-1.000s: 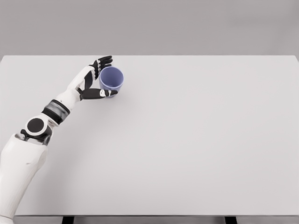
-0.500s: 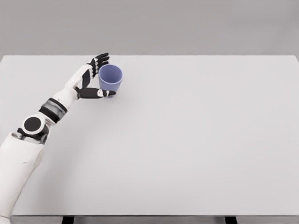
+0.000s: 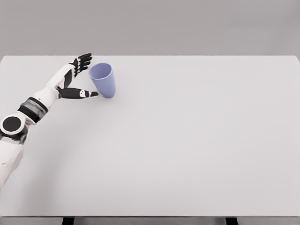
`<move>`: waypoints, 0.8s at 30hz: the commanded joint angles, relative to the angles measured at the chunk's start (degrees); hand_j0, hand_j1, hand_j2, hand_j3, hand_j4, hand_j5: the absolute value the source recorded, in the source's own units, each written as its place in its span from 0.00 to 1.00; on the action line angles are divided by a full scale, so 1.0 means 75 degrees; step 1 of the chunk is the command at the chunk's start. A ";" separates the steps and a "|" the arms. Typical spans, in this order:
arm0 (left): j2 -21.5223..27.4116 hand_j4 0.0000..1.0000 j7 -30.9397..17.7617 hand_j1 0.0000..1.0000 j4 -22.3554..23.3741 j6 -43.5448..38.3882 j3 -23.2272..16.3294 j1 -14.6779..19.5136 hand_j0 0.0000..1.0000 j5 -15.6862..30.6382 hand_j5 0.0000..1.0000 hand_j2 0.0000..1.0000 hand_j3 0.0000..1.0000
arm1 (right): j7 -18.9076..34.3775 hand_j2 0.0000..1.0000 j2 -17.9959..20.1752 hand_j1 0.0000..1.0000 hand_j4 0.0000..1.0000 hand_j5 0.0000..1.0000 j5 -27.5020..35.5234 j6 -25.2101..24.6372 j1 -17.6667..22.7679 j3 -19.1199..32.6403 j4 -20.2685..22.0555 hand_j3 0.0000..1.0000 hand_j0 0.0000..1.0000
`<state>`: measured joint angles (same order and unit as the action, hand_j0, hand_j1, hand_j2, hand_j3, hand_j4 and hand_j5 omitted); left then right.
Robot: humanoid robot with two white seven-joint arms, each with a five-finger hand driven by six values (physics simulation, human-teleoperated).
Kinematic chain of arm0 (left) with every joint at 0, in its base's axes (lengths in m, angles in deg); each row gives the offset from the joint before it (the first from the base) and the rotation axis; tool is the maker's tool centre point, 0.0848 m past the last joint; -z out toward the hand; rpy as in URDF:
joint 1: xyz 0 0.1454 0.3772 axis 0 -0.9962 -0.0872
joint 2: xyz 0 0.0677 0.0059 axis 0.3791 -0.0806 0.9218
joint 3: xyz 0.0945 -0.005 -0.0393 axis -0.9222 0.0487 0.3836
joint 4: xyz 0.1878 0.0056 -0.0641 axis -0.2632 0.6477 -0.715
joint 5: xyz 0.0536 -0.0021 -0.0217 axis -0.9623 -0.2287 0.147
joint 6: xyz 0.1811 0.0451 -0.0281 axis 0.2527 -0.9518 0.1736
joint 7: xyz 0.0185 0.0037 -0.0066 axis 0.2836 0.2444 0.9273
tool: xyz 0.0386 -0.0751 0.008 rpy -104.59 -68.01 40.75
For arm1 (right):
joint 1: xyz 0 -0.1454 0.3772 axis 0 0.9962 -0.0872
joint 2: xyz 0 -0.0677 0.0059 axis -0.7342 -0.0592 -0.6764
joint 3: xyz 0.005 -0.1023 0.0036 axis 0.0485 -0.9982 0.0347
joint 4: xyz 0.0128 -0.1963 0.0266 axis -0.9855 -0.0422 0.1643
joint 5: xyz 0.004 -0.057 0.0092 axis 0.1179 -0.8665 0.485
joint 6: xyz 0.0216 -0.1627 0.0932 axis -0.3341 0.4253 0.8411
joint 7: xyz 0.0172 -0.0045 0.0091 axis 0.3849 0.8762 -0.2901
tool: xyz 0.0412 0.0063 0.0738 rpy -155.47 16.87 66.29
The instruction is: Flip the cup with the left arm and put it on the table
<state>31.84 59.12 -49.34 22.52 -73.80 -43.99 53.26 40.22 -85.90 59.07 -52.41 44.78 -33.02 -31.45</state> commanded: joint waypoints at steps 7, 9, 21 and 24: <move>0.0062 1.00 0.0001 1.00 -0.0095 0.0001 0.0000 0.0012 1.00 0.0031 1.00 1.00 1.00 | 0.0002 1.00 0.0000 1.00 1.00 1.00 0.0000 0.0004 0.0000 -0.0001 -0.0004 1.00 1.00; 0.0062 1.00 0.0001 1.00 -0.0095 0.0001 0.0000 0.0023 1.00 0.0031 1.00 1.00 1.00 | 0.0002 1.00 0.0000 1.00 1.00 1.00 0.0000 0.0004 -0.0012 -0.0001 -0.0004 1.00 1.00; 0.2217 1.00 0.0001 1.00 -0.0927 0.0857 -0.0047 -0.0258 1.00 -0.0004 1.00 1.00 1.00 | 0.0002 1.00 0.0000 1.00 1.00 1.00 0.0000 0.0004 0.0000 0.0011 -0.0004 1.00 1.00; 0.2593 1.00 0.0001 1.00 -0.0927 0.0903 -0.0035 -0.0293 1.00 -0.0004 1.00 1.00 1.00 | 0.0002 1.00 0.0000 1.00 1.00 1.00 0.0000 0.0004 0.0000 -0.0001 -0.0004 1.00 1.00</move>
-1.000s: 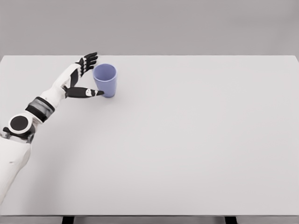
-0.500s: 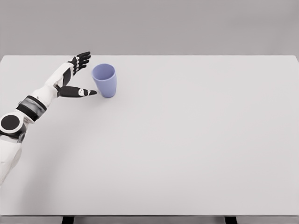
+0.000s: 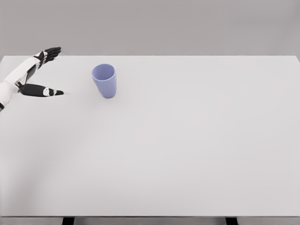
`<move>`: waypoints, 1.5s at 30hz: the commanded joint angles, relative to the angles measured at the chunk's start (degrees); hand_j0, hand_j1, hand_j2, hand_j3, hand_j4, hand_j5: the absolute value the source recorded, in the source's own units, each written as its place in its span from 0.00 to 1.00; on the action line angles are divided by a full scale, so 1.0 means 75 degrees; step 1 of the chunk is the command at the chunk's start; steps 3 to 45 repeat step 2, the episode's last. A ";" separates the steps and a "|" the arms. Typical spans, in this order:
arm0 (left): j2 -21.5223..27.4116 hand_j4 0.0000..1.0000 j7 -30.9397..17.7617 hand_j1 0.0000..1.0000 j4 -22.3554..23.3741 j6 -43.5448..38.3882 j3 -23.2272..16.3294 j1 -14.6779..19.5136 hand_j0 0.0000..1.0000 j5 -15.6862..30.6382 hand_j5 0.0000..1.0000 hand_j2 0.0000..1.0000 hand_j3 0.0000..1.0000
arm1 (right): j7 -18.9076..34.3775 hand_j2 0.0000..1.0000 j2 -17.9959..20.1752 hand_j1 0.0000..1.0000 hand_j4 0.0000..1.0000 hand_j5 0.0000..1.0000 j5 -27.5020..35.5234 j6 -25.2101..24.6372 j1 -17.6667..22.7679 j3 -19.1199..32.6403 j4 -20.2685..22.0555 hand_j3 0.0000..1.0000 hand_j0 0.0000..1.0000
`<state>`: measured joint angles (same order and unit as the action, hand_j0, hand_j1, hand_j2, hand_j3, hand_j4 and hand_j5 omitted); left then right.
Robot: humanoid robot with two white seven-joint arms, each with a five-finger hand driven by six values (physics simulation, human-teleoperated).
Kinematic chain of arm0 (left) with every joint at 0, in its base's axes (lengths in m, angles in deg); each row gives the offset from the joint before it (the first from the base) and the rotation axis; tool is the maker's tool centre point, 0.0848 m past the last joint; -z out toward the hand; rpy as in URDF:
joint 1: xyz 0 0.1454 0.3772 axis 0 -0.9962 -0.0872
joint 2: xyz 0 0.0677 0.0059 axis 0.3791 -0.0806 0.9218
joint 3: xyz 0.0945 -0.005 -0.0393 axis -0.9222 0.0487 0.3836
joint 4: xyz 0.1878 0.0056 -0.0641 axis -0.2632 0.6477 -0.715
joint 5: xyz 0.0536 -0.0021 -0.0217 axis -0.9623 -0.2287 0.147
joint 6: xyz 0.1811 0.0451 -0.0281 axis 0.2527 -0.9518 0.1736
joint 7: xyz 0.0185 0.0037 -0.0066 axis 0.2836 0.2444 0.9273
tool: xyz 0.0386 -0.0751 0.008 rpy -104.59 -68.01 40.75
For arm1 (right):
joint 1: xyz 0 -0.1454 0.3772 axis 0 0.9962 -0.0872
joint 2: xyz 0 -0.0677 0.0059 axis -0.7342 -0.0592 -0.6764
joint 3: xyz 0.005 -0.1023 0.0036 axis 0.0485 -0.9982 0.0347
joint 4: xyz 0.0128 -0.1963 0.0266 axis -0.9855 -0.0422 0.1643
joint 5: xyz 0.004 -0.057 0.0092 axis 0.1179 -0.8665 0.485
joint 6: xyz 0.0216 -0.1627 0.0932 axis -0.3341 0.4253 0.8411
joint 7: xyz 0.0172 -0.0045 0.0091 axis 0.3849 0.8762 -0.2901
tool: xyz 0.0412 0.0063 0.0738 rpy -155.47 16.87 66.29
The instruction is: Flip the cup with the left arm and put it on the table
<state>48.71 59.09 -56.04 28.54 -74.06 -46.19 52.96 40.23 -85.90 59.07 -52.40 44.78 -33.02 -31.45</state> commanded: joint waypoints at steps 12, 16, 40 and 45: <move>0.0425 1.00 -0.0007 1.00 -0.0023 0.0113 -0.0001 -0.0012 1.00 -0.0057 1.00 1.00 1.00 | 0.0001 1.00 0.0000 1.00 1.00 1.00 0.0000 0.0002 0.0000 -0.0001 0.0009 1.00 1.00; 0.0425 1.00 -0.0007 1.00 -0.0023 0.0113 -0.0001 -0.0012 1.00 -0.0057 1.00 1.00 1.00 | 0.0001 1.00 0.0000 1.00 1.00 1.00 0.0000 0.0002 0.0000 -0.0001 0.0009 1.00 1.00; 0.0425 1.00 -0.0007 1.00 -0.0023 0.0113 -0.0001 -0.0012 1.00 -0.0057 1.00 1.00 1.00 | 0.0001 1.00 0.0000 1.00 1.00 1.00 0.0000 0.0002 0.0000 -0.0001 0.0009 1.00 1.00; 0.0425 1.00 -0.0007 1.00 -0.0023 0.0113 -0.0001 -0.0012 1.00 -0.0057 1.00 1.00 1.00 | 0.0001 1.00 0.0000 1.00 1.00 1.00 0.0000 0.0002 0.0000 -0.0001 0.0009 1.00 1.00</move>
